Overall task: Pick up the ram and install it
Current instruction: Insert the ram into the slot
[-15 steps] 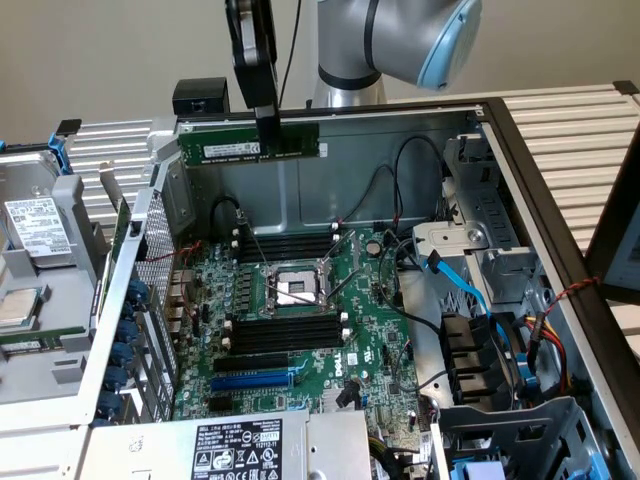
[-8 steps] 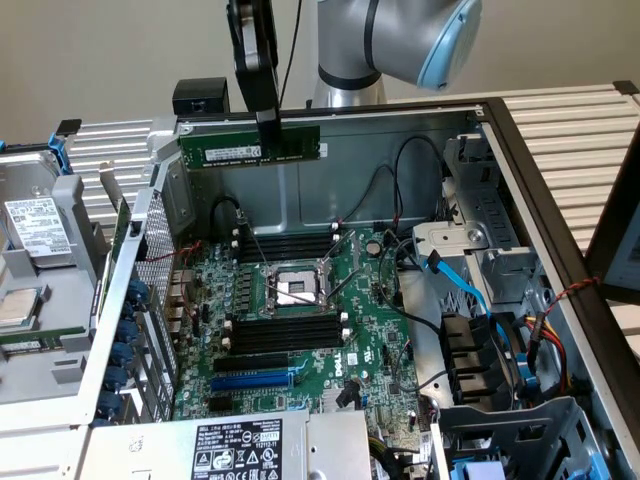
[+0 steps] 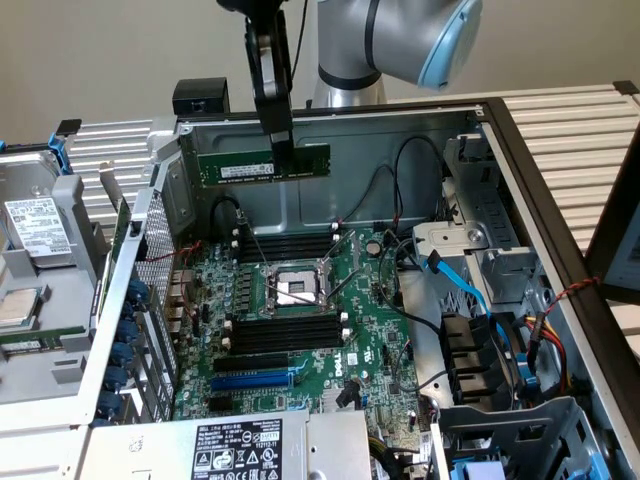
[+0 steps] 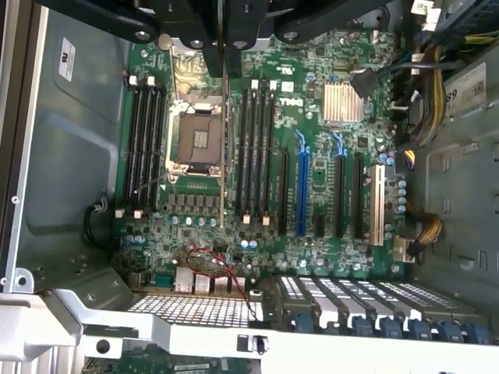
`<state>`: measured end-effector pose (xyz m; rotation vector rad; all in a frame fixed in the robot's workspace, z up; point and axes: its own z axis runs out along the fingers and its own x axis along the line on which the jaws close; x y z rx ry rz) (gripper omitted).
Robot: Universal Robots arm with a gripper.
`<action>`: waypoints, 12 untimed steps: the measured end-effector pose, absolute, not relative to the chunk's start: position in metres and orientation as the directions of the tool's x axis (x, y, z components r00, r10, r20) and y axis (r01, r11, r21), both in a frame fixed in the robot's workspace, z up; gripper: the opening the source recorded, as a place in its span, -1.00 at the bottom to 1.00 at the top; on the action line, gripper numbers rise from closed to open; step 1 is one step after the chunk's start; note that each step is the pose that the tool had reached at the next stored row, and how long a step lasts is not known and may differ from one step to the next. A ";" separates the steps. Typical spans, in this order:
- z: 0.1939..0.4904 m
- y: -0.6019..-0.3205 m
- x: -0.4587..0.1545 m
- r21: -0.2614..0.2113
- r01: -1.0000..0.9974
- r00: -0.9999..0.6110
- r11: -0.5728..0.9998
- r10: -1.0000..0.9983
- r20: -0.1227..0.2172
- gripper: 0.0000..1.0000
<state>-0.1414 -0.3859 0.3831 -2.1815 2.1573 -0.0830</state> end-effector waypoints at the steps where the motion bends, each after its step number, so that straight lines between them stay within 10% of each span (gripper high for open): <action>1: 0.383 -0.385 -0.141 -0.089 -0.996 0.009 -0.007 -1.000 -0.012 -0.74; 12: 0.371 -0.385 -0.140 -0.089 -0.995 -0.051 0.052 -0.999 -0.010 -0.74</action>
